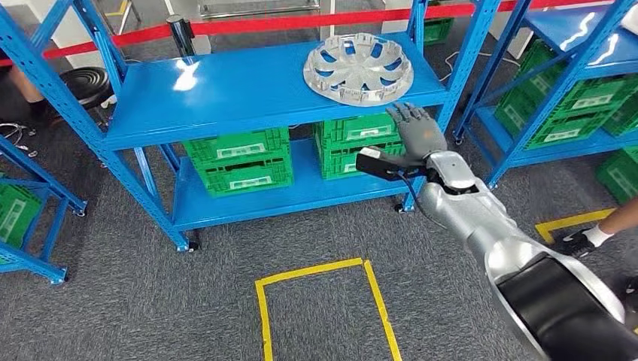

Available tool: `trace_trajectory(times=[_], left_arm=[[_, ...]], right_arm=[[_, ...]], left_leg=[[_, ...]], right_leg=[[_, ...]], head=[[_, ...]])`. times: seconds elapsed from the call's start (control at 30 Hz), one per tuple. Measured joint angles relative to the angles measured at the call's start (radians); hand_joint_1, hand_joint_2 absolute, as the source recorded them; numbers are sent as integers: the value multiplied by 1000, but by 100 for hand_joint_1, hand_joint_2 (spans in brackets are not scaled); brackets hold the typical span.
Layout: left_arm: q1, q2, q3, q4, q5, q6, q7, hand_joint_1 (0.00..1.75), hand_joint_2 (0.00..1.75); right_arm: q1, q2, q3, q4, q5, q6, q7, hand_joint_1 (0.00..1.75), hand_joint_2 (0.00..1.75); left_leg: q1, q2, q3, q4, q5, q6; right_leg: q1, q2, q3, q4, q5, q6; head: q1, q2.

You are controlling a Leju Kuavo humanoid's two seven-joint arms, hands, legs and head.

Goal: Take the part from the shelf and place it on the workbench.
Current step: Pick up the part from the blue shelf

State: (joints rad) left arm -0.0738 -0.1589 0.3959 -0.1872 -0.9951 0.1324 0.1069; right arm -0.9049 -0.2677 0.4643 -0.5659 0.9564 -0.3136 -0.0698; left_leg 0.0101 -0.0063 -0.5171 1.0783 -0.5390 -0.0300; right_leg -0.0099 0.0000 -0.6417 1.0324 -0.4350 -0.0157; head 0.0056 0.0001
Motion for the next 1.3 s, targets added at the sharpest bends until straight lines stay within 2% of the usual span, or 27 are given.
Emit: trace_trajectory(times=[0.07,0.13,0.17,0.2,0.23,0.33,0.37,0.4,0.43,0.5,0.57,0.63,0.67,0.7,0.73,0.77,0.83,0.87,0.9,0.97,1.03,1.1,1.13,1.17,1.2,1.23,1.3], left_arm=[[-3,0,0,0,0,0,-2,0,0],[-4,0,0,0,-1,-1,-5,0,0],[-2,0,0,0,-1,-3,-6,0,0],[1,0,0,0,-2,-4,-7,0,0],[3,0,0,0,-3,-6,-8,0,0],[6,0,0,2,-7,-9,-8,0,0],[7,0,0,2,-9,-9,-8,0,0],[7,0,0,2,-10,-10,-7,0,0],[5,0,0,2,-11,-10,-6,0,0],[1,-1,0,1,-13,-10,-5,0,0],[-2,-3,0,0,-16,-10,-5,0,0],[-3,-4,-1,-1,-18,-10,-5,0,0],[-2,-5,0,-1,-18,-10,-5,0,0],[-1,-5,0,-1,-18,-10,-5,0,0],[1,-6,0,0,-18,-9,-5,0,0],[1,-7,0,0,-18,-9,-6,0,0],[1,-8,0,1,-18,-8,-7,0,0],[0,-8,0,1,-18,-8,-8,0,0],[0,-8,0,1,-17,-8,-9,0,0],[-2,-8,0,0,-17,-8,-11,0,0],[-5,-8,0,-1,-14,-8,-14,0,0],[-8,-9,-1,-2,-10,-8,-18,0,0],[-9,-9,-1,-1,-8,-8,-21,0,0],[-9,-9,-1,-1,-6,-9,-23,0,0],[-8,-9,0,-1,-5,-9,-24,0,0],[-8,-9,0,-1,-3,-9,-24,0,0],[-7,-9,0,-1,-1,-9,-26,0,0]], right_arm=[[-9,0,0,0,2,2,-1,0,0],[-10,0,0,0,6,2,-1,0,0],[-7,1,0,0,7,0,-2,0,0],[-5,1,0,1,7,-3,-2,0,0],[-3,1,0,1,6,-6,-2,0,0],[1,1,0,2,5,-12,0,0,0],[4,1,0,3,5,-11,1,0,0],[5,2,0,4,5,-11,2,0,0],[5,1,0,5,5,-10,4,0,0],[2,-4,-2,5,5,-11,6,0,0],[2,-8,-5,5,4,-13,6,0,0],[8,-12,-6,5,1,-14,4,0,0],[12,-14,-6,5,0,-14,3,0,0],[16,-15,-7,5,-1,-15,2,0,0],[18,-16,-8,5,-2,-16,2,0,0],[19,-18,-10,5,-3,-16,2,0,0],[21,-21,-13,9,-6,-17,2,0,0],[23,-23,-14,12,-7,-18,2,0,0],[25,-24,-15,14,-9,-21,2,0,0],[25,-26,-18,15,-12,-26,0,0,0],[22,-26,-20,15,-16,-29,-1,0,0],[22,-25,-22,15,-19,-30,-2,0,0],[24,-24,-22,15,-20,-30,-1,0,0],[25,-23,-22,15,-21,-30,-1,0,0],[27,-22,-22,15,-21,-30,-1,0,0],[28,-21,-22,15,-21,-31,-1,0,0],[29,-20,-22,15,-21,-31,-1,0,0]], left_leg=[[1,2,-63,111,-15,-6],[0,2,-150,214,-68,-9],[-1,2,-181,231,-91,-9],[-2,2,-198,217,-95,-5],[-5,2,-204,176,-74,2],[-19,-1,-192,2,108,28],[-23,-2,-188,-26,149,33],[-25,-3,-184,-37,162,37],[-24,-3,-174,-38,155,41],[-19,-3,-152,-50,145,53],[-14,-4,-126,-61,129,60],[-11,-6,-100,-63,107,61],[-11,-8,-86,-63,94,60],[-10,-9,-70,-63,81,58],[-10,-9,-52,-63,67,56],[-10,-10,-35,-63,53,53],[-12,-12,-9,-58,25,43],[-13,-13,-2,-58,13,37],[-14,-13,5,-56,4,31],[-14,-13,11,-53,-4,20],[-13,-9,-15,4,-1,11],[-11,-4,-90,121,-22,2],[-10,-3,-131,172,-46,-1],[-10,-2,-166,203,-70,-2],[-10,-1,-186,204,-78,-2],[-10,-1,-192,175,-59,0],[-11,0,-172,53,50,8]], right_leg=[[-1,2,29,-3,-20,-10],[1,4,55,-4,-44,-13],[3,5,71,-4,-57,-14],[4,6,89,-4,-71,-15],[6,6,108,-4,-86,-15],[12,8,156,-4,-131,-8],[13,10,165,-8,-143,-2],[14,12,172,-6,-147,4],[14,14,174,-1,-145,10],[13,13,149,57,-123,21],[10,10,77,165,-127,32],[7,9,-6,253,-183,43],[5,8,-36,267,-210,45],[3,7,-56,255,-220,46],[1,6,-62,217,-202,45],[0,5,-59,160,-154,44],[0,-1,-47,45,-26,39],[3,-2,-42,14,17,33],[5,-2,-40,0,33,26],[4,1,-27,0,25,10],[1,2,-8,-3,16,-2],[0,2,12,-4,1,-10],[0,3,21,-4,-7,-12],[0,3,31,-4,-16,-12],[1,4,41,-4,-25,-12],[1,5,54,-4,-35,-11],[1,5,79,-3,-53,-7]], head=[[-4,0],[-6,0],[-6,0],[-6,0],[-6,0],[-5,0],[-5,0],[-5,0],[-5,0],[-3,0],[-1,0],[0,0],[0,0],[0,0],[0,0],[0,0],[1,0],[1,0],[1,0],[0,0],[-1,0],[-2,0],[-3,0],[-3,0],[-3,0],[-3,0],[-3,0]])
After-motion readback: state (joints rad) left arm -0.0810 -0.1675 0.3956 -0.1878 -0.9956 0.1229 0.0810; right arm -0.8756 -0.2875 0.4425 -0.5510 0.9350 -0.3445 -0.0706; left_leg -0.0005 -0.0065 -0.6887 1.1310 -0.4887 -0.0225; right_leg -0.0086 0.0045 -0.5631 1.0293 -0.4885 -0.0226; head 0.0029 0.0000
